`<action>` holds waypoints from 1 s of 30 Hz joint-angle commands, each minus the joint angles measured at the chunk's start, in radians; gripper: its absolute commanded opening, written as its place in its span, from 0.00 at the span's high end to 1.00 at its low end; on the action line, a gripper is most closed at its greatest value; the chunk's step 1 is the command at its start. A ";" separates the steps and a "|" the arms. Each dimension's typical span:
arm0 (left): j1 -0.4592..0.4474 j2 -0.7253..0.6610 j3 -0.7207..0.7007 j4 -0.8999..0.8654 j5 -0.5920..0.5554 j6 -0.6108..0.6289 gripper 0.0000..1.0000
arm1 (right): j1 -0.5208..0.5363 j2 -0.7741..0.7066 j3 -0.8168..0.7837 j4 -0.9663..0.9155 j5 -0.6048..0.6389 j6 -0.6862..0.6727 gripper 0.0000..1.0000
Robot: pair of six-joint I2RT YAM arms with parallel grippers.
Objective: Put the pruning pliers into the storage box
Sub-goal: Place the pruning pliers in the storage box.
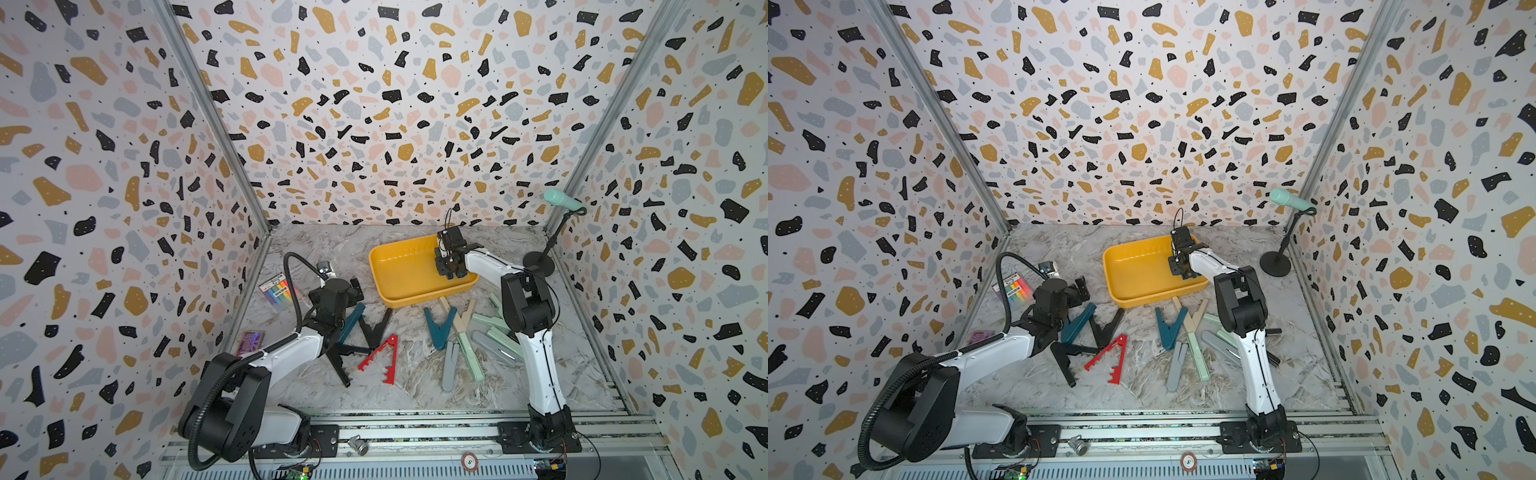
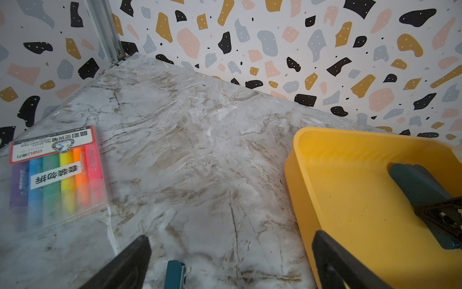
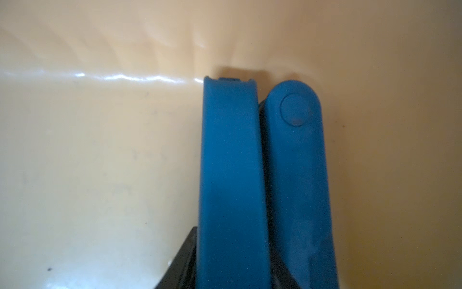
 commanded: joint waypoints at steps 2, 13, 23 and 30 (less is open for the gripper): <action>0.005 -0.009 -0.005 0.012 -0.001 -0.004 0.01 | -0.004 -0.030 0.015 -0.038 0.002 0.003 0.63; 0.005 -0.010 -0.008 0.015 -0.006 -0.004 0.01 | -0.002 -0.017 0.000 -0.034 -0.005 0.012 1.00; 0.005 -0.016 -0.009 0.012 -0.011 -0.004 0.01 | 0.001 -0.052 -0.064 0.038 -0.020 0.050 0.87; 0.005 -0.018 -0.011 0.011 -0.012 -0.002 0.00 | -0.001 -0.112 -0.052 0.046 -0.024 0.053 0.56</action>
